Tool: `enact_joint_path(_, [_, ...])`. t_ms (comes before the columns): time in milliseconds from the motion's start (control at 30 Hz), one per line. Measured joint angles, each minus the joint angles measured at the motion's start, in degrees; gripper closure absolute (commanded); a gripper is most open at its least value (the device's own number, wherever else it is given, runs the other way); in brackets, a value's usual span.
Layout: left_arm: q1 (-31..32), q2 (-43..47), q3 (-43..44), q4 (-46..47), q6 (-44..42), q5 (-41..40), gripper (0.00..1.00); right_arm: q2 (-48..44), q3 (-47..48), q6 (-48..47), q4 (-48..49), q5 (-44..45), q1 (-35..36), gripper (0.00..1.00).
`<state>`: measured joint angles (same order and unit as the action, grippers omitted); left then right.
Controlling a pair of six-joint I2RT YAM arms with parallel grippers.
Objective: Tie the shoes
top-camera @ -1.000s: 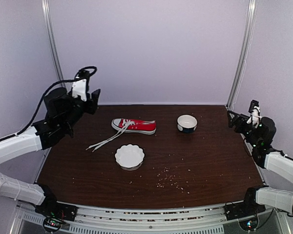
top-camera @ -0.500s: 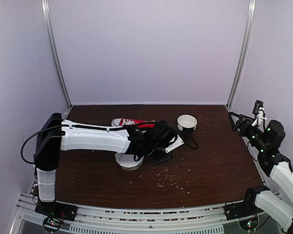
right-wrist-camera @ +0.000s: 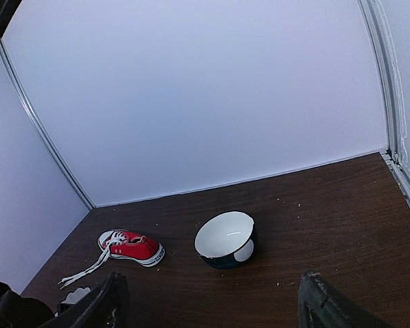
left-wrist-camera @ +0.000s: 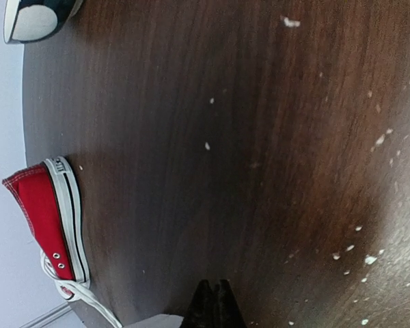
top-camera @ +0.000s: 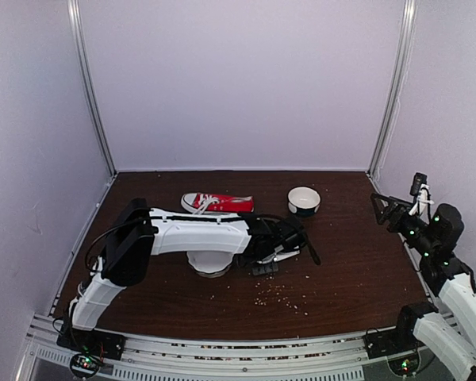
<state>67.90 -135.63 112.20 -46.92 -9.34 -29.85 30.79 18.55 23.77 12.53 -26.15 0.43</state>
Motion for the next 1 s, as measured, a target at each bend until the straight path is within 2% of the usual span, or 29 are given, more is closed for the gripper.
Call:
enact_joint_path(200, [-1.0,-0.8,-0.7,-2.7,0.1,-1.7,1.00,-1.2,0.0,0.0,-1.2,0.0,0.1,0.14])
enact_joint_path(500, [-6.8,-1.9,0.7,-6.8,-0.2,-1.6,1.00,-3.5,0.0,-1.1,-3.1,0.5,0.1,0.14])
enact_joint_path(700, [-6.3,-2.0,0.3,-11.1,-0.2,-0.5,1.00,-3.9,0.0,-1.6,-4.0,1.1,0.1,0.13])
enact_joint_path(833, [-6.0,-1.8,-1.3,-12.2,0.0,-1.5,1.00,-3.9,0.0,-1.6,-4.0,1.1,0.1,0.13])
enact_joint_path(1000, [-7.5,1.2,-7.9,-11.8,1.8,-4.0,1.00,-3.9,0.0,-2.5,-4.3,1.1,0.2,0.12])
